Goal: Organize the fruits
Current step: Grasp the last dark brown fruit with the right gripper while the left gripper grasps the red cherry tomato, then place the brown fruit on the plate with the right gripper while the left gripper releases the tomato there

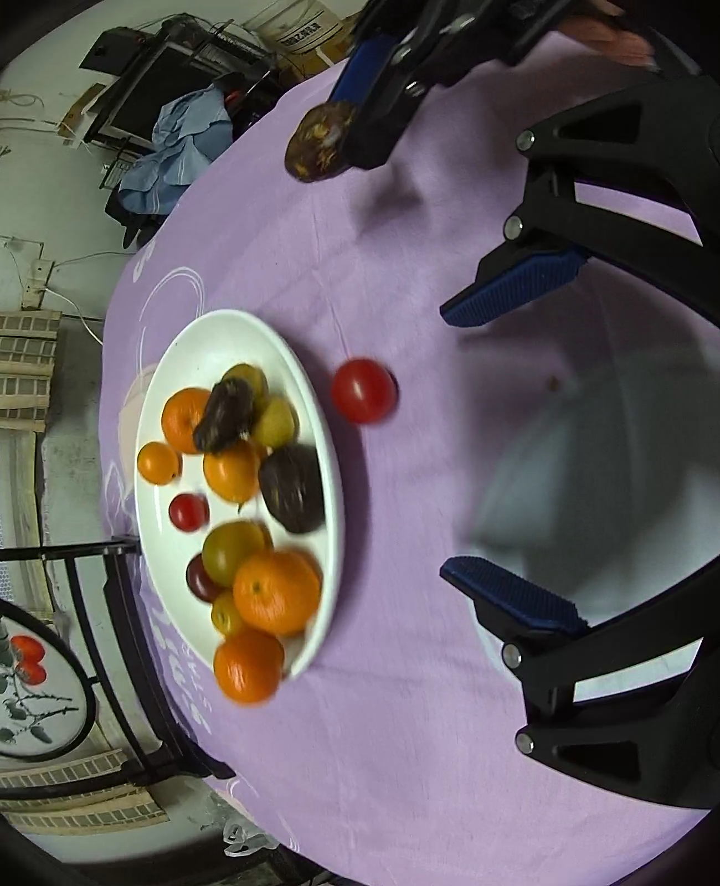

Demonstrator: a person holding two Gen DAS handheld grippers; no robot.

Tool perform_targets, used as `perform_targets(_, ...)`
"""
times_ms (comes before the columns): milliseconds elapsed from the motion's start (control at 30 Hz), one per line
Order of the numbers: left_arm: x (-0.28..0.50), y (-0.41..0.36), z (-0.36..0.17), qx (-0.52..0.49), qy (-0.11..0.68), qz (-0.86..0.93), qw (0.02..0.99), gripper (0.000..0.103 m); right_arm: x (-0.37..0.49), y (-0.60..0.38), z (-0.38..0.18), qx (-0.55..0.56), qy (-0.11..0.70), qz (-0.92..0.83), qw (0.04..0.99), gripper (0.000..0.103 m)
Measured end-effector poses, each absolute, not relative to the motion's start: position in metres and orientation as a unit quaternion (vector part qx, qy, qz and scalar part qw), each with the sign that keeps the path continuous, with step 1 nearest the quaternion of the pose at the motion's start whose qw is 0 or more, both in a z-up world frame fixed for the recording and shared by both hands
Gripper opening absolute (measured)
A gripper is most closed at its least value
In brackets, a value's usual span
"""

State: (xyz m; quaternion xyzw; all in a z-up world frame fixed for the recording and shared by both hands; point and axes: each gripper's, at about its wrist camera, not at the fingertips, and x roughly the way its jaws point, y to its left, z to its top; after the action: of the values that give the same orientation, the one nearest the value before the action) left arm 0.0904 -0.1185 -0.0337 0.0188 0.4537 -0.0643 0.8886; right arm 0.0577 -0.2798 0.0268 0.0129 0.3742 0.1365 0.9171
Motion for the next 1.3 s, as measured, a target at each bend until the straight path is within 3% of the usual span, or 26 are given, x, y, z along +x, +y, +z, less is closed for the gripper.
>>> perform_targets(100, 0.104, -0.131, -0.038, 0.015, 0.465, -0.060, 0.883, 0.080, 0.057, -0.281, 0.030, 0.015, 0.368, 0.135, 0.920, 0.041)
perform_targets(233, 0.123, -0.144, -0.045, 0.014, 0.481, -0.055, 0.875, 0.062, 0.054, -0.278, 0.035, 0.014, 0.360, 0.142, 0.922, 0.040)
perform_targets(333, 0.130, -0.147, -0.047, 0.017, 0.478, -0.048, 0.877, 0.054, 0.053, -0.277, 0.034, 0.014, 0.361, 0.148, 0.921, 0.040)
perform_targets(433, 0.134, -0.144, -0.045, 0.010, 0.473, -0.049, 0.880, 0.031, 0.053, -0.275, 0.032, 0.011, 0.364, 0.151, 0.919, 0.040)
perform_targets(700, 0.109, -0.124, -0.038, 0.008, 0.475, -0.071, 0.877, 0.030, 0.057, -0.272, 0.025, 0.004, 0.374, 0.151, 0.915, 0.040)
perform_targets(933, 0.084, -0.092, 0.006, 0.019, 0.436, -0.093, 0.895, 0.030, 0.056, -0.256, 0.035, 0.021, 0.362, 0.189, 0.913, 0.041)
perform_targets(1300, 0.157, -0.075, 0.040, 0.031, 0.408, -0.039, 0.911, 0.030, 0.120, -0.204, 0.055, -0.038, 0.339, 0.206, 0.917, 0.041)
